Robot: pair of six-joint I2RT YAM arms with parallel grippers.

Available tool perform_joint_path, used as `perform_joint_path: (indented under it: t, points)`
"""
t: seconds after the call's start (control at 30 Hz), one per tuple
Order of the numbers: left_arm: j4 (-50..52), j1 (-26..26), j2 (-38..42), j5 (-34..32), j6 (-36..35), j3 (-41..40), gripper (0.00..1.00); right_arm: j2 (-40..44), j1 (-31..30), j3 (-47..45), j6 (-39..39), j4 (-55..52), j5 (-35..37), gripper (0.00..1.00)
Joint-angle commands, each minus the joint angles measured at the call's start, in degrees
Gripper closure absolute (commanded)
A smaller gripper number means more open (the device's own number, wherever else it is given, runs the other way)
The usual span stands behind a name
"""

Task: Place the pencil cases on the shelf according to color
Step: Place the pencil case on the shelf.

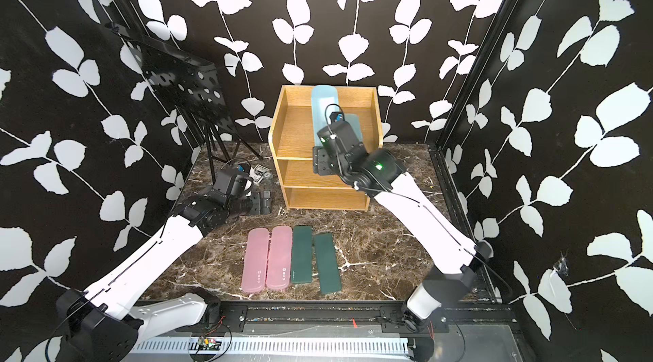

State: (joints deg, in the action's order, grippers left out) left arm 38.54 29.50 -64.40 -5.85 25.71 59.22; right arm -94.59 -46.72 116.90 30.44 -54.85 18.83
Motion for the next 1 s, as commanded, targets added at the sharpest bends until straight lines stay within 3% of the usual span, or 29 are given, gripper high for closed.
perform_joint_path:
  t: [0.0, 0.13, 0.23, 0.37, 0.57, 0.83, 0.97]
  points:
    - [0.4, 0.12, 3.03, -0.99, 0.3, -2.02, 0.01, -3.89, 1.53, 7.01, 0.44, -0.82, -1.02, 0.58]
    - [1.11, 0.11, 3.73, -0.66, 0.52, -2.82, 0.01, -9.04, 2.07, 11.44, 1.18, -2.5, -1.04, 0.57]
    - [0.38, 0.08, 4.11, -0.09, 1.09, -3.64, 0.01, -12.14, 2.5, 14.56, 2.06, -4.76, 0.18, 0.5]
    - [-0.11, 0.12, 3.68, 1.05, 1.36, -3.93, 0.01, -14.73, 2.77, 17.22, 2.59, -6.48, 0.07, 0.16]
    - [-0.05, 0.12, 4.04, 1.08, 1.62, -4.69, 0.01, -14.5, 2.78, 19.59, 1.52, -4.51, -1.65, 0.03]
    - [-0.36, 0.12, 4.19, 0.77, 2.42, -5.57, 0.01, -8.87, 2.43, 22.14, -2.65, -0.6, -3.41, 0.01]
    - [-0.43, 0.12, 4.0, 1.09, 2.54, -5.7, 0.01, -0.51, 1.99, 14.38, -3.62, 4.65, -5.01, 0.01]
